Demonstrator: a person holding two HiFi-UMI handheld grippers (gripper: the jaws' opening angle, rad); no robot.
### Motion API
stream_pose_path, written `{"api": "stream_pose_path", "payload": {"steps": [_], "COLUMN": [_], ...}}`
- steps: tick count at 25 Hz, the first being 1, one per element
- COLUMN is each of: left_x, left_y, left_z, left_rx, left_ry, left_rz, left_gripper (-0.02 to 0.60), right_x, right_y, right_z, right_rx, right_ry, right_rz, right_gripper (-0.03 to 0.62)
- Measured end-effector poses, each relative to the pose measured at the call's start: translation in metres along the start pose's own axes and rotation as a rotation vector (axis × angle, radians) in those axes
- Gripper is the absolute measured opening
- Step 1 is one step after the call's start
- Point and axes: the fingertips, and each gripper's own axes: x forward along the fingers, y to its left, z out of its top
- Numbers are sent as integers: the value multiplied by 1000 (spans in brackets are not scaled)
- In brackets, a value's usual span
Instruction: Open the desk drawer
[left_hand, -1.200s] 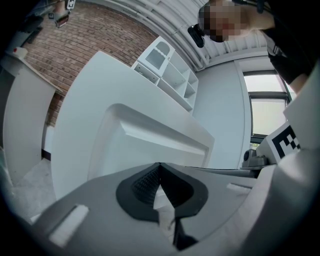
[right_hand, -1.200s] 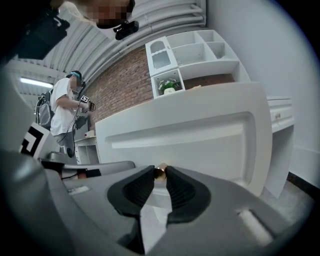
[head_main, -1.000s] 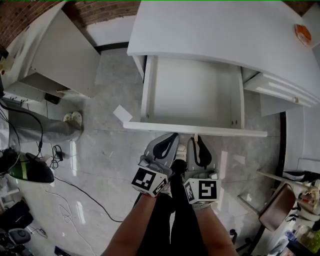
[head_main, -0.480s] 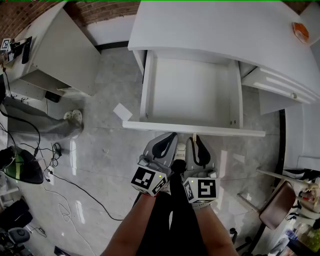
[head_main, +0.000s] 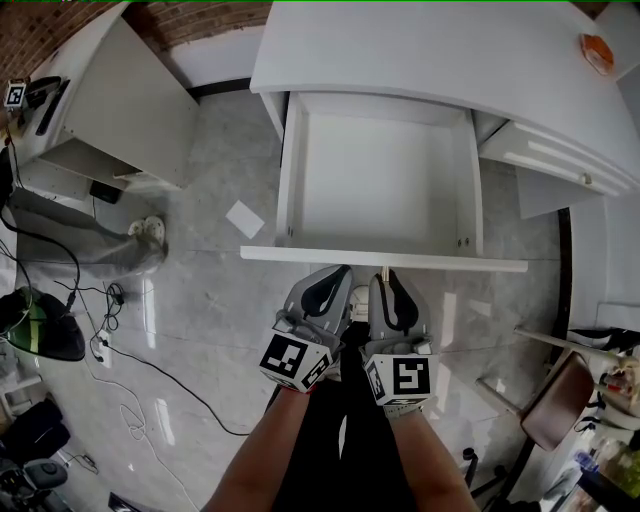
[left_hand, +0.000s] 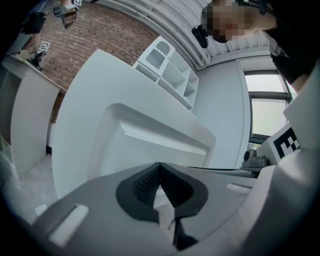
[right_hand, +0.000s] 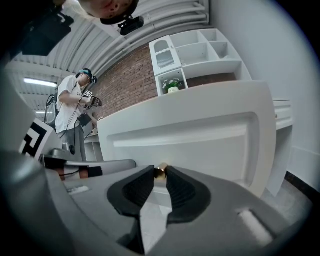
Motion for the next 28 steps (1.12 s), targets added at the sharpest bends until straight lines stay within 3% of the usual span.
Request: {"api": "stream_pose_path", "payload": {"steps": [20,28], "left_x": [-10,-6], "left_y": [-7,-15], "left_z": [-5,-6], "left_rx": [-8,15], "left_ry": [28,53], "left_rz": [15,-16], "left_gripper": [3,2], "right_x": [-11,-12], "right_y": [5,3], "right_z": [-2,-4], "right_rx": [-8,59], "right_ry": [21,31], "right_rz": [19,98], "right_gripper": [75,84]}}
